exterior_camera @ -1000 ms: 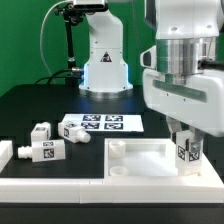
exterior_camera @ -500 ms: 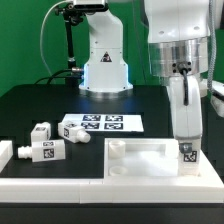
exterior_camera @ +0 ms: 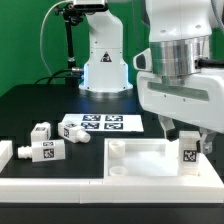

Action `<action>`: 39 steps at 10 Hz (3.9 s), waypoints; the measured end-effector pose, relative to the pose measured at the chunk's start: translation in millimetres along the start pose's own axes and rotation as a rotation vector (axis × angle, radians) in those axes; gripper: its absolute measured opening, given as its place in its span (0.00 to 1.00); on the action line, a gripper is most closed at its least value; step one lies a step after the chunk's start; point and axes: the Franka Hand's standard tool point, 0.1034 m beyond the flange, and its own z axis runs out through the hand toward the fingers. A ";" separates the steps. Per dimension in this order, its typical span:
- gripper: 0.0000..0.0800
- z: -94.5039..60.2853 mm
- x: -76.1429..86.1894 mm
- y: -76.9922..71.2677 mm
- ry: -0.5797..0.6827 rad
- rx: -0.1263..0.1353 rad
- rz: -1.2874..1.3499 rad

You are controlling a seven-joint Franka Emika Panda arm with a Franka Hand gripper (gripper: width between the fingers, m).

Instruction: Assemble one leg

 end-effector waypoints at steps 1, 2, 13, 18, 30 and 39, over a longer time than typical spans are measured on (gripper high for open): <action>0.81 0.0 0.9 0.5 0.003 -0.002 -0.065; 0.81 0.2 1.2 0.7 0.003 -0.003 -0.109; 0.36 2.1 -1.5 -2.3 0.023 -0.022 0.160; 0.36 8.5 -5.6 -8.6 0.002 -0.021 0.803; 0.81 5.3 -1.1 -4.9 0.029 -0.046 -0.541; 0.36 10.2 -7.5 -4.5 0.034 -0.048 -0.088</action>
Offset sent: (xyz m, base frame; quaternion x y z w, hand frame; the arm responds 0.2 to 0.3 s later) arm -0.0125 0.0331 0.0032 -0.0020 0.0620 -0.4990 0.8644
